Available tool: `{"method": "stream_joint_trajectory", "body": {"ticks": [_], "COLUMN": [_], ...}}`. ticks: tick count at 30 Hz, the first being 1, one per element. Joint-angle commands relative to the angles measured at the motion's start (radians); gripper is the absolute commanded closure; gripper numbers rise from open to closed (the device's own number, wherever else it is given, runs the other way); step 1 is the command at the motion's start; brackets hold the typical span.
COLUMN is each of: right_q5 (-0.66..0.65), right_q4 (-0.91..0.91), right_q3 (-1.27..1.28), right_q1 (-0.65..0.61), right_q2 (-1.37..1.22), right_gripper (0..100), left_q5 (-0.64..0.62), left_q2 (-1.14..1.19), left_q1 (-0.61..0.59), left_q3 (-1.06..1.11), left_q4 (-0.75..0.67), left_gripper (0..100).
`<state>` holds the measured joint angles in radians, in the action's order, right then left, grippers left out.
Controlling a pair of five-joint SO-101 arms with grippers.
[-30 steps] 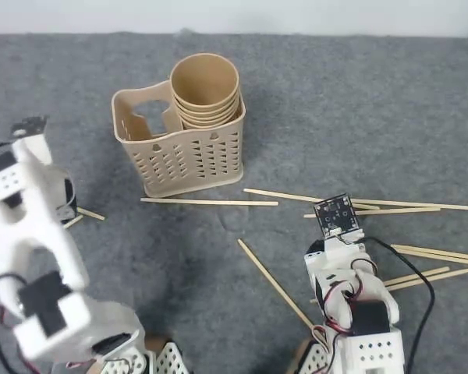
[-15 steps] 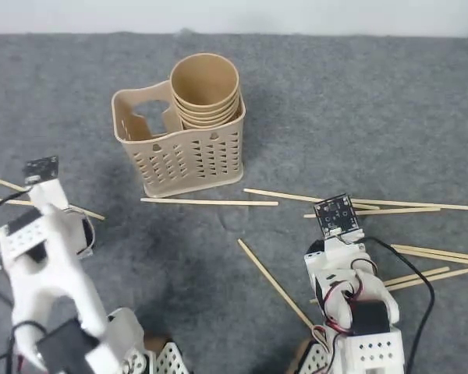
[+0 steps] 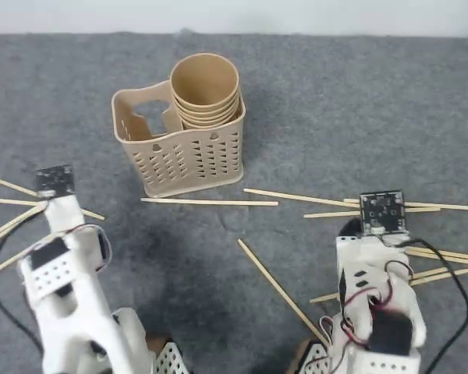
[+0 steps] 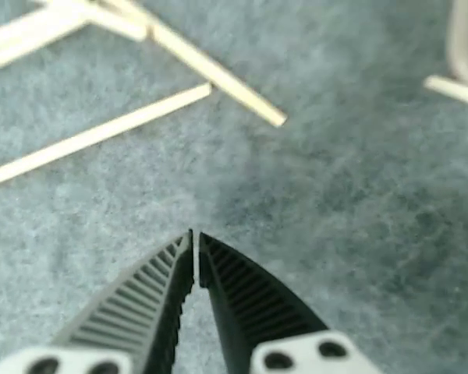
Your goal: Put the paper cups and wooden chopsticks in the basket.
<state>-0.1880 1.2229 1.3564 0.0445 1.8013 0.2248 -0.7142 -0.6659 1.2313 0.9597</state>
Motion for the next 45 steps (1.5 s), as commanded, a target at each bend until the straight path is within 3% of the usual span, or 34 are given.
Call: {"method": "stream_joint_trajectory", "body": {"ticks": [1,9,18,23,27,31,36,40,45], "right_q5": [-0.017,-0.089,-0.138,-0.140,-0.173,-0.371,-0.582,-0.595,-0.594], "right_q4": [0.008,0.005,-0.180,-0.423,-0.512,-0.598,-0.730,-0.796,-0.796], "right_q3": [-0.169,-0.413,-0.585,-0.592,-0.592,-0.595,-0.601,-0.655,-0.726], "right_q1": [0.016,0.010,-0.071,-0.082,-0.157,-0.245,-0.259,-0.259,-0.268], "right_q2": [-0.015,-0.519,-1.139,-1.270,-1.394,-1.531,-1.664,-1.782,-1.903], "right_gripper": [98.9,97.7,76.2,76.0,76.0,76.0,76.1,77.8,88.5], "left_q5": [0.012,0.012,0.011,0.011,0.011,0.011,0.011,0.011,0.011], "left_q2": [-0.150,-0.333,-0.364,-0.364,-0.364,-0.364,-0.362,-0.362,-0.362], "left_q1": [0.037,0.037,0.037,0.037,0.037,0.037,0.037,0.037,0.037], "left_q3": [0.053,0.137,0.151,0.151,0.151,0.151,0.151,0.151,0.151], "left_q4": [-0.017,-0.017,-0.017,-0.020,-0.023,-0.032,-0.040,-0.041,-0.044], "left_gripper": [99,99,99,99,99,99,99,99,99]}}
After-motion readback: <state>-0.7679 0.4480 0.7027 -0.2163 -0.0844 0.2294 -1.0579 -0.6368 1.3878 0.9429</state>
